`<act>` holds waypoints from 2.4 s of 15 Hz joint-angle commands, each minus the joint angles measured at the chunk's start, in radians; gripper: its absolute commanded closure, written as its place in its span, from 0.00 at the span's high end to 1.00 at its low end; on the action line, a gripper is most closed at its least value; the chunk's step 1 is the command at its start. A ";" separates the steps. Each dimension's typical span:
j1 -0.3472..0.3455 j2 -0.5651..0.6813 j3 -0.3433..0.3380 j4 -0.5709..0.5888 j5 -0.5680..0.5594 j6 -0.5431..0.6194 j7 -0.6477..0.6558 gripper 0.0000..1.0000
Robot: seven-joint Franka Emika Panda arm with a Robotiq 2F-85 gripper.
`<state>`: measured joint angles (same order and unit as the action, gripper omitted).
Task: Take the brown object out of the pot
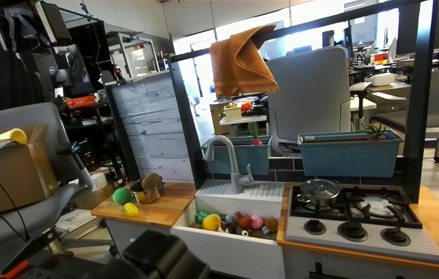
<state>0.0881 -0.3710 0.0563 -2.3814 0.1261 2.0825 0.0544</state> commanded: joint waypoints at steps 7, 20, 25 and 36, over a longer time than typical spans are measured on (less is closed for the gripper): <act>-0.023 0.202 -0.002 0.049 -0.162 0.244 -0.133 1.00; 0.002 0.913 0.044 0.758 -0.251 0.113 -0.357 1.00; 0.039 1.102 0.042 1.030 -0.283 -0.131 -0.402 1.00; 0.148 1.555 -0.001 1.525 -0.283 -0.122 -0.181 1.00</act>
<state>0.2020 1.0391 0.0801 -1.0474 -0.1443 2.0006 -0.1667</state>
